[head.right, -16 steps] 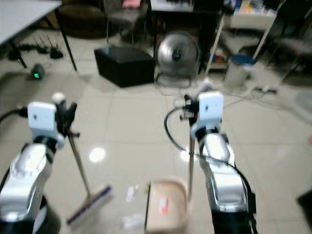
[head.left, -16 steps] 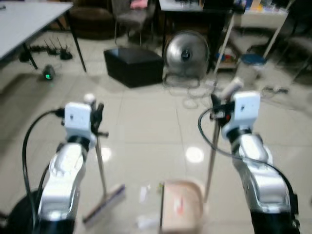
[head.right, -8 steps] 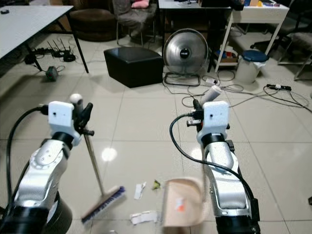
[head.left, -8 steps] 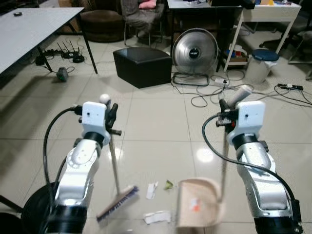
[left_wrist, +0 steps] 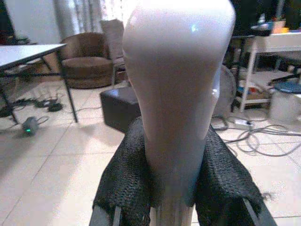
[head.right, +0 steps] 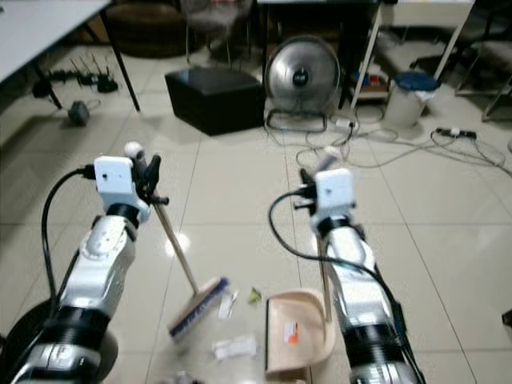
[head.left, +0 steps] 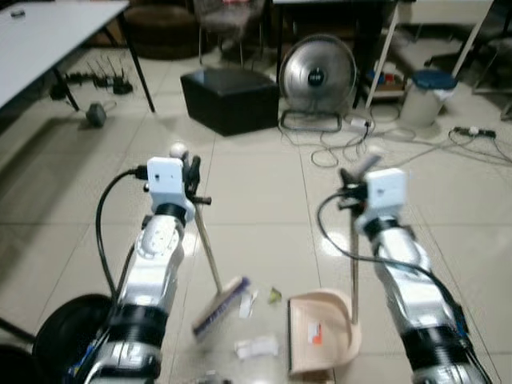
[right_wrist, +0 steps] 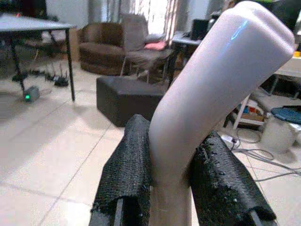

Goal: Sweep floor

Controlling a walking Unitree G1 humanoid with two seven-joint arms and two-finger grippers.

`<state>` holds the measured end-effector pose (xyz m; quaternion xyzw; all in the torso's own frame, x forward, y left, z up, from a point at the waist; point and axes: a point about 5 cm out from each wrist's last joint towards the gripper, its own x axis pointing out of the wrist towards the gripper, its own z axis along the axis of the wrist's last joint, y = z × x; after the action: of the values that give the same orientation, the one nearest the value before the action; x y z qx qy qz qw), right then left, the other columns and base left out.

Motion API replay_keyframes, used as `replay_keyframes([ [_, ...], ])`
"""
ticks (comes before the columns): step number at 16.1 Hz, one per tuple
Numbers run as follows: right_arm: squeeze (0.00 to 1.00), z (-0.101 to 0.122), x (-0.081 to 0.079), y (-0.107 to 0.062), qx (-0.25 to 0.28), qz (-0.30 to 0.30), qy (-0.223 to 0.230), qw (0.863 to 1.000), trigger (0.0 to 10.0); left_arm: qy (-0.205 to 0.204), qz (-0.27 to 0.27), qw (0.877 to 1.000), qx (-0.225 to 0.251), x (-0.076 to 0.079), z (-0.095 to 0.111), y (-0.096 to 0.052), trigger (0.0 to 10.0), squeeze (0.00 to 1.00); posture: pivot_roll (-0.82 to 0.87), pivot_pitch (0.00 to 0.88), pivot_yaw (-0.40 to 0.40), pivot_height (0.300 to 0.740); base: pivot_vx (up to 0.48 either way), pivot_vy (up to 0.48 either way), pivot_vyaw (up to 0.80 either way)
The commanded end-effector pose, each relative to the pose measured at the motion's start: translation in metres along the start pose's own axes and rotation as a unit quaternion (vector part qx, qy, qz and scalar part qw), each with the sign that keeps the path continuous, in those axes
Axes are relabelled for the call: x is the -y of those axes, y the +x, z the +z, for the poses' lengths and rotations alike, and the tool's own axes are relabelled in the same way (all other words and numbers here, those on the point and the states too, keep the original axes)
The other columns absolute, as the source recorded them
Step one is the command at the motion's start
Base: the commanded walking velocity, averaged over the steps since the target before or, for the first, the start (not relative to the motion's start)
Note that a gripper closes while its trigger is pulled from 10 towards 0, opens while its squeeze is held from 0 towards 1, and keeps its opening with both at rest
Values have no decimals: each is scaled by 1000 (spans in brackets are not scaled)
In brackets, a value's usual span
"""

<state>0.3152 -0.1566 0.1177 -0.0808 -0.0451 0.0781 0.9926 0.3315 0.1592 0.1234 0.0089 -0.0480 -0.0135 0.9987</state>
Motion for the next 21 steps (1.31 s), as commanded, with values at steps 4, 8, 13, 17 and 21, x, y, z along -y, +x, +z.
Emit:
replay_keyframes([
  [4,0,16,4,7,61,-1,-50,997,10000,6,9,999,47,0,6,1,10000,0,65,239,77,740,0,0,0],
  [8,0,12,-8,8,80,32,-75,993,10000,14,20,996,85,5,9,4,10000,0,79,333,83,740,0,0,0],
  [13,0,3,-52,0,97,90,-84,988,10000,13,47,994,99,9,4,2,10000,0,89,358,99,740,0,0,0],
  [17,0,4,-75,-2,112,83,-79,987,10000,-19,75,993,87,18,-4,1,10000,0,93,364,111,740,0,0,0],
  [21,0,16,-94,-1,133,63,-54,988,10000,-85,122,987,67,23,-9,3,10000,0,65,352,111,740,0,0,0],
])
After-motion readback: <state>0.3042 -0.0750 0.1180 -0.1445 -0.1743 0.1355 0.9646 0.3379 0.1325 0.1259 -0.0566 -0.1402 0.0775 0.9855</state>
